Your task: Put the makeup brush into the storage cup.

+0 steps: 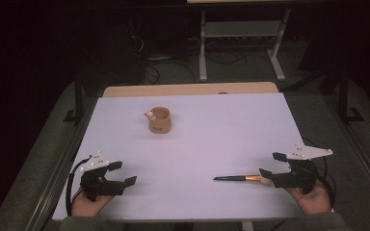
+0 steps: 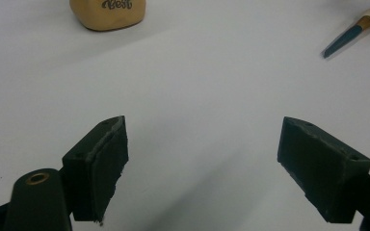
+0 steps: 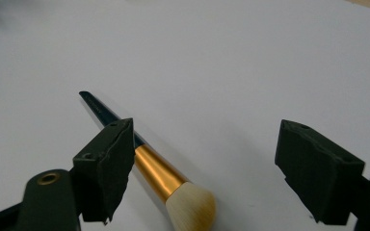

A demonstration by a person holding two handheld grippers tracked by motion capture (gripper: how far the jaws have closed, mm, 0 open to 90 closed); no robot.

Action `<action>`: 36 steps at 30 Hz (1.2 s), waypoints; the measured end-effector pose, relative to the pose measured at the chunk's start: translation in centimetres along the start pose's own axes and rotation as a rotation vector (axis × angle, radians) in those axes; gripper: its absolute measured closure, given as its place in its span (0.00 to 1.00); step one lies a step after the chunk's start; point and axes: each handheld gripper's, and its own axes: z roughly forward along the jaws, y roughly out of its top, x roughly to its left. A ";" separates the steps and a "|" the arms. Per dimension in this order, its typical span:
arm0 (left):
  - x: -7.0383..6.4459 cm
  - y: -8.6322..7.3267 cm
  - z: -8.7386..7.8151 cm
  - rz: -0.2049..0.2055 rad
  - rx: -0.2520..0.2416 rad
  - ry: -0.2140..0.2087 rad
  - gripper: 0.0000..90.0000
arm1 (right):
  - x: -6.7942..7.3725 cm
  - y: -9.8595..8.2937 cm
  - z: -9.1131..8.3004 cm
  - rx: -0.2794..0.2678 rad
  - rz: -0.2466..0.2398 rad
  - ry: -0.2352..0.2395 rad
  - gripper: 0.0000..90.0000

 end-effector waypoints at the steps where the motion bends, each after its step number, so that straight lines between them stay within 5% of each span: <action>1: 0.0 0.0 0.0 -0.004 -0.003 -0.001 0.20 | 0.0 0.0 0.1 -0.003 -0.008 0.000 0.23; 15: 0.0 -0.1 -0.2 -0.002 -0.006 0.002 0.20 | 0.0 0.5 0.1 0.004 -0.028 0.043 0.23; 29: 0.1 0.0 0.0 0.003 -0.006 0.004 0.20 | 0.3 3.6 0.3 0.064 -0.169 0.096 0.22; 36: 0.0 0.1 0.1 -0.002 -0.012 0.001 0.20 | 0.6 5.1 1.9 0.158 -0.239 0.149 0.26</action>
